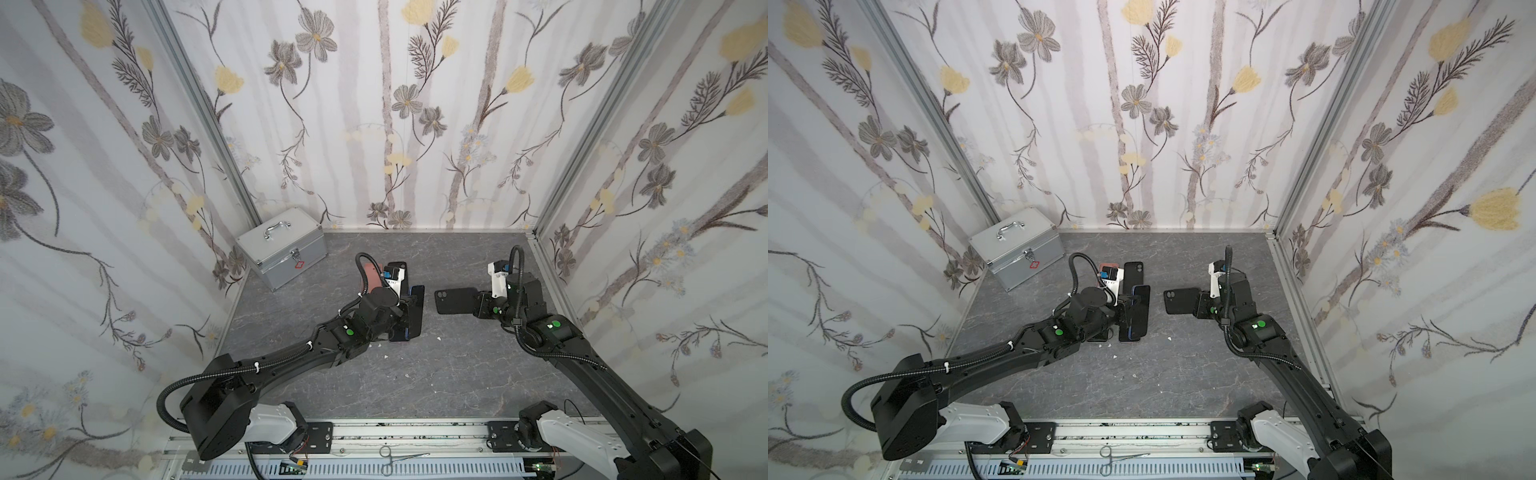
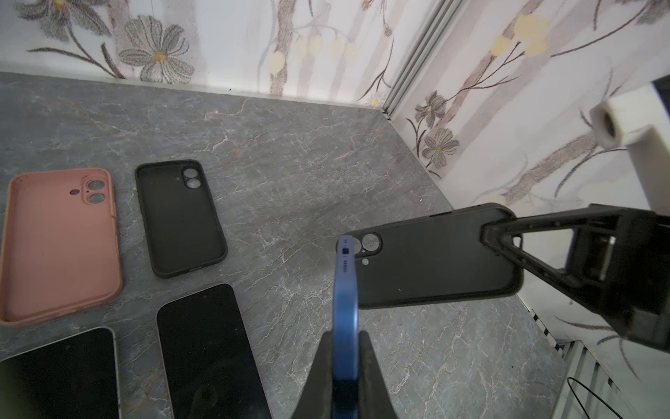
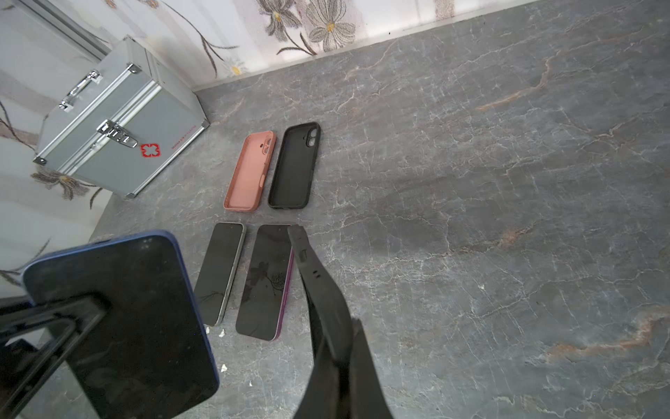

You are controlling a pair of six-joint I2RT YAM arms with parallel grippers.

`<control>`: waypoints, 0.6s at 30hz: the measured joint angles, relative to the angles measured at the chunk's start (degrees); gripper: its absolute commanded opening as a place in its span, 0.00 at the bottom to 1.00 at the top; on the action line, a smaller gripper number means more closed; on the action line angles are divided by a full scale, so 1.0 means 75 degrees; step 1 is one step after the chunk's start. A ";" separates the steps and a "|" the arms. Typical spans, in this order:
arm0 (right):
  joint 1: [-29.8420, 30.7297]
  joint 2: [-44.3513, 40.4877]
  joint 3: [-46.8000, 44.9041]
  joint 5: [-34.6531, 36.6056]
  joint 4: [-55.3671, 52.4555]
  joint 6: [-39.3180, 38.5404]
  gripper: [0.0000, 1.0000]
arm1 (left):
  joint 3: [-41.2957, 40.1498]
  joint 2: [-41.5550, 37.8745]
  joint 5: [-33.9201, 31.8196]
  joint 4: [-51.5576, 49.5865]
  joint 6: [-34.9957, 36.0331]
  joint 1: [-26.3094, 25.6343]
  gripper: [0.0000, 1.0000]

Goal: Take the phone out of the phone case
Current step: Place the phone at the center of the table.

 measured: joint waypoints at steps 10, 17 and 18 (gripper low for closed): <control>-0.0831 -0.0251 -0.0178 -0.0163 -0.0055 -0.0370 0.00 | 0.0874 0.1504 0.0892 -0.0073 -0.0341 0.0574 0.00; -0.1387 0.0437 -0.0032 -0.0673 -0.0157 -0.0615 0.00 | 0.1326 0.2320 0.2095 -0.0195 -0.0941 0.1105 0.00; -0.1437 0.0612 0.0055 -0.0746 -0.0213 -0.0644 0.00 | 0.1396 0.2428 0.2232 -0.0189 -0.1037 0.1166 0.00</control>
